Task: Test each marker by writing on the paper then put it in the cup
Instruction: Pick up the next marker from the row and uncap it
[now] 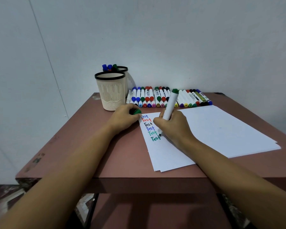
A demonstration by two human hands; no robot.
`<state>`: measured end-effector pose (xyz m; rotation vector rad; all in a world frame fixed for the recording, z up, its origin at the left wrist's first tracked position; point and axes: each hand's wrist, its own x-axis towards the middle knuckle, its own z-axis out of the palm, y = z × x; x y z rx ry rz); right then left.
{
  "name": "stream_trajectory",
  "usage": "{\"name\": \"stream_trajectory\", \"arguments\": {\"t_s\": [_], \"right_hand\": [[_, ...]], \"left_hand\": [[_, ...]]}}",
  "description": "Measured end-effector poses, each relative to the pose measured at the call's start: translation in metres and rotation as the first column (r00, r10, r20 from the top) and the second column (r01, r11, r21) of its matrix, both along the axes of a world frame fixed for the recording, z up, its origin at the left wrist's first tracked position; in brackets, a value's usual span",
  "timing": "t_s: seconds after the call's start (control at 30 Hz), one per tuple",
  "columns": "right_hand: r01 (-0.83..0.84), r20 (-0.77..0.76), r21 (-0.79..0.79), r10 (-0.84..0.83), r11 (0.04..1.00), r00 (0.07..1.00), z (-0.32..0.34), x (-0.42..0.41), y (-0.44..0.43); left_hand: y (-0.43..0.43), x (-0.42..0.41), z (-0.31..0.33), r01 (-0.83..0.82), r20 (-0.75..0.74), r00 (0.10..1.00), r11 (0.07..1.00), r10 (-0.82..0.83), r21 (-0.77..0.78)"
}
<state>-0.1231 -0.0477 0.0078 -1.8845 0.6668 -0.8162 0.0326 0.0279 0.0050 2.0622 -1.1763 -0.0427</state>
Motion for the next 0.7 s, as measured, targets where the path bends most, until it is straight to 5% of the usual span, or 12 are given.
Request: {"name": "stream_trajectory", "arguments": {"t_s": [0.23,0.43,0.7], "right_hand": [[-0.085,0.267,0.373,-0.019,0.924,0.964,0.011,0.001,-0.013],[-0.206,0.396,0.589,-0.057,0.782,0.916,0.019,0.002,-0.019],[-0.266,0.460,0.548,-0.020,0.793,0.888,0.018,0.005,-0.022]], "left_hand": [[0.003,-0.009,0.003,0.044,0.059,0.998,0.981,-0.033,-0.190],[0.003,-0.016,0.001,0.127,0.103,0.989,0.975,-0.110,-0.182],[0.003,-0.025,0.005,0.234,0.191,0.961,0.957,-0.201,-0.170]]}}
